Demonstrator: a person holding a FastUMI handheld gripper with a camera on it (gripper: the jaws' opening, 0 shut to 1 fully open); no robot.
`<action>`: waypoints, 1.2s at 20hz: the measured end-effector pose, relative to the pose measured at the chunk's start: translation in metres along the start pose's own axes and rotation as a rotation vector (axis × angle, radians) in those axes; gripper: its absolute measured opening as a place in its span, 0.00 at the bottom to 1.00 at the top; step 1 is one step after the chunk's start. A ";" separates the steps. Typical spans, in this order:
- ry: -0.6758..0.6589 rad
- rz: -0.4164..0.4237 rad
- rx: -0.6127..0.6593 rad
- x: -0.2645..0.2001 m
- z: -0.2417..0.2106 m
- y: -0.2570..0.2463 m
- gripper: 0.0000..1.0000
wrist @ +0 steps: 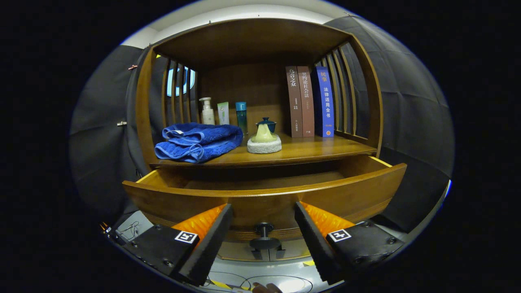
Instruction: Pull open the drawer, take out the items inside it, and place them on the countertop above the cabinet.
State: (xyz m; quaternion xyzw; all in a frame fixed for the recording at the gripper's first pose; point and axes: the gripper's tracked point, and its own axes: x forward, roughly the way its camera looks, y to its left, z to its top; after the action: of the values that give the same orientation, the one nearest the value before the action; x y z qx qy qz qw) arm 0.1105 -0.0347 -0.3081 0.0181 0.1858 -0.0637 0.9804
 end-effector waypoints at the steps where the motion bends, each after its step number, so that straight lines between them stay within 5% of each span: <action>1: -0.003 0.000 0.000 0.007 0.002 0.000 1.00; 10: -0.013 0.004 0.001 0.056 0.012 -0.001 1.00; 24: -0.011 -0.007 -0.011 0.069 0.013 0.001 0.99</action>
State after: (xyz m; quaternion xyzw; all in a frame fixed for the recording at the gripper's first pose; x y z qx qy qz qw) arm 0.1787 -0.0426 -0.3216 0.0117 0.1808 -0.0662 0.9812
